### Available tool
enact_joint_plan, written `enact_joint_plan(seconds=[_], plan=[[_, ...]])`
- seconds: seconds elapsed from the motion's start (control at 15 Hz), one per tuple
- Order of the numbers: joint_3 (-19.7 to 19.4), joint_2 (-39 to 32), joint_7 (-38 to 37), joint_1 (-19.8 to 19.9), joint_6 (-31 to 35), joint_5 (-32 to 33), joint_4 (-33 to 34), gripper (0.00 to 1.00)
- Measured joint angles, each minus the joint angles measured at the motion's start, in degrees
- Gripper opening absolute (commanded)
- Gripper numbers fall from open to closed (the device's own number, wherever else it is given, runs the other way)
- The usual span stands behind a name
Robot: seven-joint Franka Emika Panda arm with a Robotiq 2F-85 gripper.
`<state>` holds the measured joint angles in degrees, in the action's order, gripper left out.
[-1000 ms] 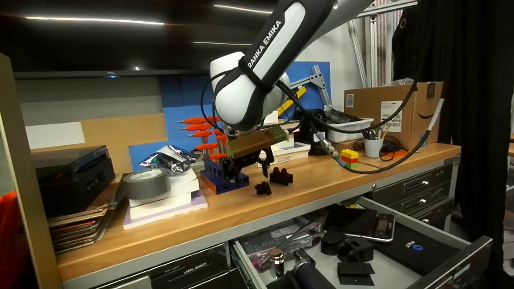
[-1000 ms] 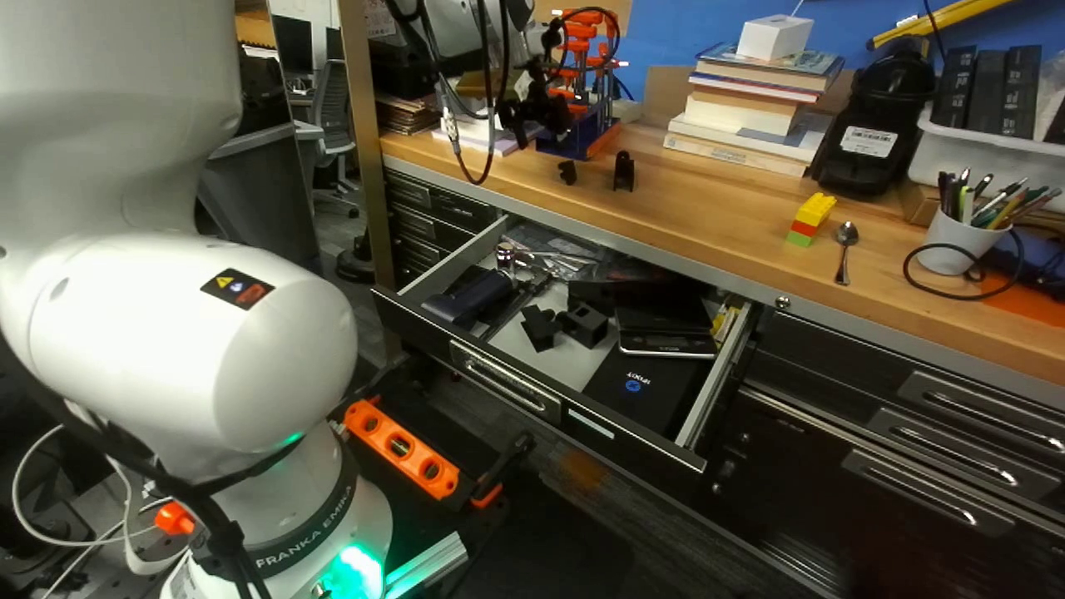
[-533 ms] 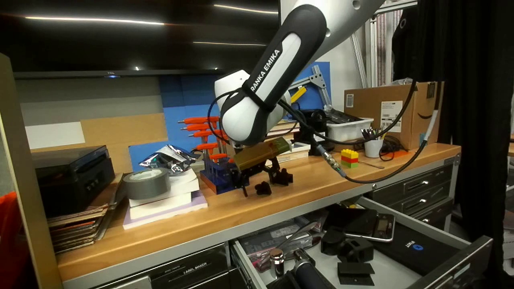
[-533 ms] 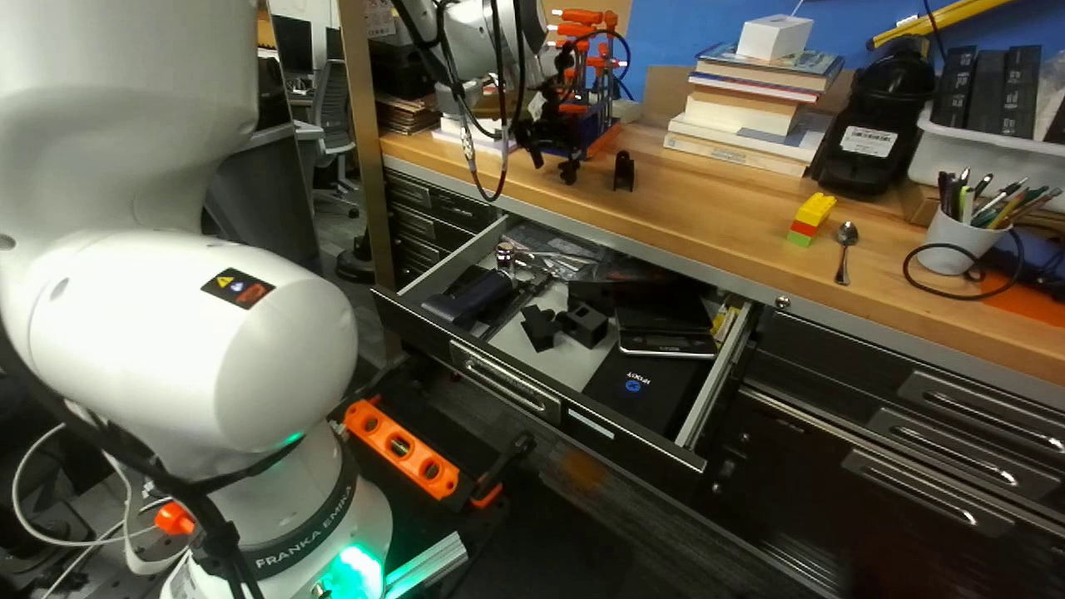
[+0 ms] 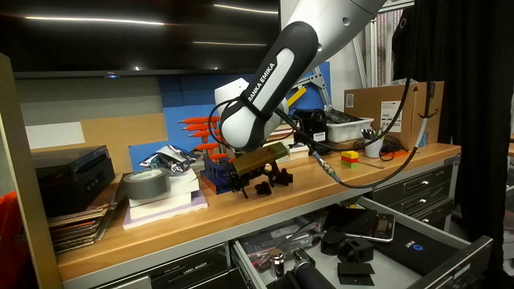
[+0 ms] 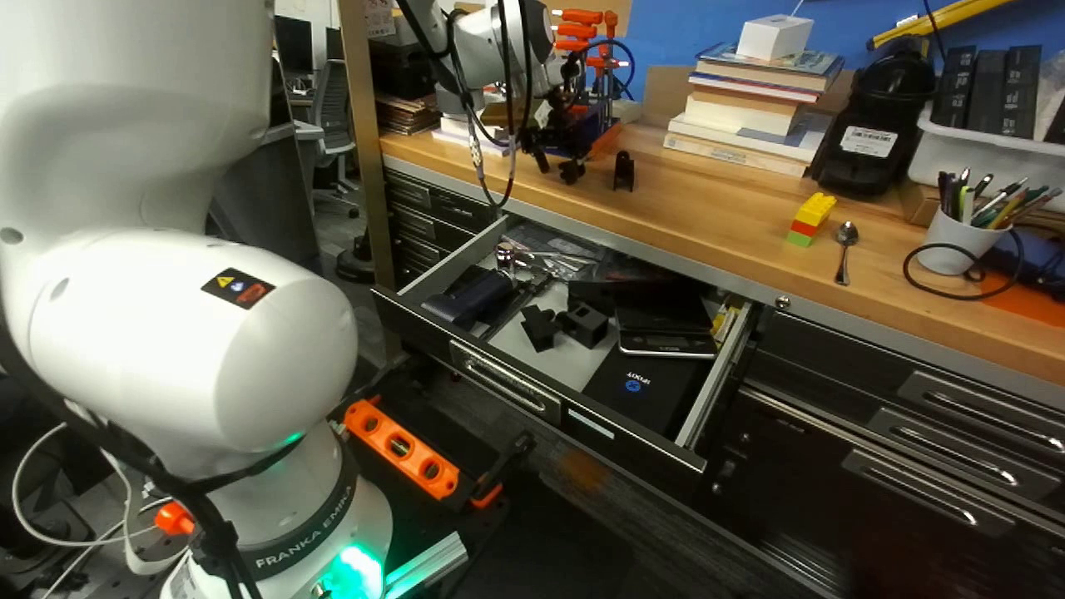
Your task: Put the black objects on the tabletop into the open drawer and then close the drawer
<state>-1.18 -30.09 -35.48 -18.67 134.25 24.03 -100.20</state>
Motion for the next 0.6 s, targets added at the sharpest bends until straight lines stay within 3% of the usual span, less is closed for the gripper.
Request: enact_joint_plan(seconds=[0.53,0.6], plan=[[-0.62,-0.62,0.03,1.20,-2.31,-3.01,2.06,1.00],[-0.62,-0.69,0.03,1.48,-3.00,-3.60,2.34,0.75]])
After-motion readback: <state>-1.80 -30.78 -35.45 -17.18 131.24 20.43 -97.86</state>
